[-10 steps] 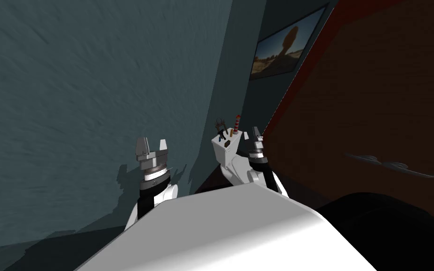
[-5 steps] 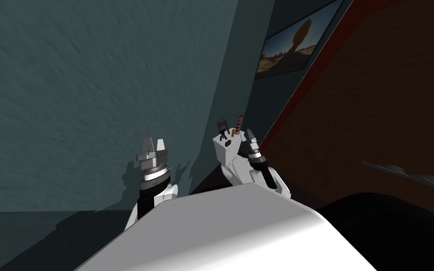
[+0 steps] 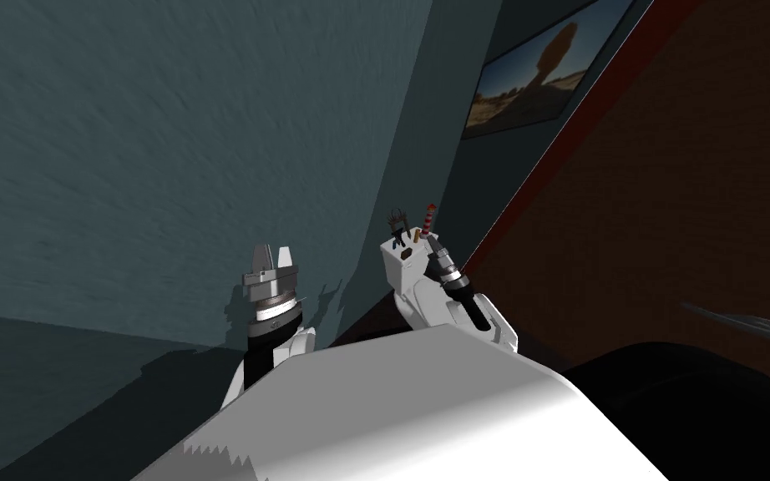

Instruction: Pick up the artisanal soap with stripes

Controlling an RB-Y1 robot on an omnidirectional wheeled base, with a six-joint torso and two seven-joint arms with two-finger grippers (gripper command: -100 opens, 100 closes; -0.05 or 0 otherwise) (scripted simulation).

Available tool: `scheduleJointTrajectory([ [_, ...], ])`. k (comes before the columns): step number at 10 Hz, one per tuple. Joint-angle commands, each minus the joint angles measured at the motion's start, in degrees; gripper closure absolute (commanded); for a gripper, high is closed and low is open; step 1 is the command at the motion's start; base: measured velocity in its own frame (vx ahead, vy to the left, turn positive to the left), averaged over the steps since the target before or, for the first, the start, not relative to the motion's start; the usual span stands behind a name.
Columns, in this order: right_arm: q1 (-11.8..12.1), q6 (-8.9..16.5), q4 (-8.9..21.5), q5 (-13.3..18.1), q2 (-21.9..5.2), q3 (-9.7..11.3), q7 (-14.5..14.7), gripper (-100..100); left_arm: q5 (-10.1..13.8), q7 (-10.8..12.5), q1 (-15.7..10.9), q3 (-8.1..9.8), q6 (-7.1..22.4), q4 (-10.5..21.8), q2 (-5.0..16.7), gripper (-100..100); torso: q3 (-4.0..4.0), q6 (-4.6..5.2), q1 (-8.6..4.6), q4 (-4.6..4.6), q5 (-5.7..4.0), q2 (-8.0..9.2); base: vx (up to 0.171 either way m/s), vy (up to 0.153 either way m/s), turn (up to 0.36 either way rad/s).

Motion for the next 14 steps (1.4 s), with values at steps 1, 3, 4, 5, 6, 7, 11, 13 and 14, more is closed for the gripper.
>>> scheduleJointTrajectory([
  [1,-0.44,-0.32,0.88,2.21,-1.21,-0.31,-0.03,-100,0.00,0.00,0.00,0.00,0.00,0.00,0.00,0,0.00,0.00,0.00,0.00,0.00,0.00,-0.040,-0.040,0.080],
  [3,-1.35,-1.19,3.03,5.59,-3.68,-0.87,0.00,-100,0.00,0.00,0.00,0.00,0.00,0.00,0.00,0,0.00,0.01,-0.03,0.00,0.00,0.00,-0.046,-0.049,0.132],
  [4,-2.32,-2.08,5.32,7.53,-6.15,-1.43,0.06,-100,0.00,0.00,0.01,0.01,0.00,0.00,0.00,0,0.00,0.04,-0.02,0.00,-0.01,0.00,-0.062,-0.048,0.199],
  [5,-2.32,-2.08,5.32,9.16,-6.22,-1.43,0.06,-100,0.00,0.00,0.00,0.00,0.00,0.00,0.00,0,0.03,0.01,-0.03,0.01,-0.01,0.04,-0.060,-0.053,0.126],
  [6,-3.36,-2.98,7.76,10.98,-8.54,-1.99,0.14,-100,0.00,0.00,0.01,0.01,0.00,0.00,0.00,0,0.03,0.04,-0.04,0.02,-0.01,0.05,-0.074,-0.055,0.225],
  [7,-3.36,-2.98,7.76,12.70,-8.81,-1.99,0.14,-100,0.00,0.00,0.00,0.00,0.00,0.00,0.00,0,0.05,0.01,-0.07,0.02,-0.01,0.08,-0.055,-0.047,0.109],
  [11,-5.65,-4.78,12.82,18.99,-14.08,-3.09,0.41,-100,0.00,0.00,0.02,0.01,0.00,0.00,0.00,0,-0.04,0.07,0.06,-0.01,0.00,-0.08,-0.043,-0.031,0.139],
  [13,-6.89,-5.65,15.20,22.47,-16.67,-3.63,0.60,-100,0.00,0.00,0.01,0.01,0.00,0.00,0.00,0,-0.01,0.05,0.02,0.00,0.00,-0.02,-0.075,-0.032,0.197],
  [14,-6.89,-5.65,15.72,24.10,-16.74,-3.63,0.60,-100,0.00,0.00,0.00,0.00,0.00,0.00,0.00,0,0.06,0.02,0.02,0.02,0.00,0.10,-0.071,-0.039,0.114],
])
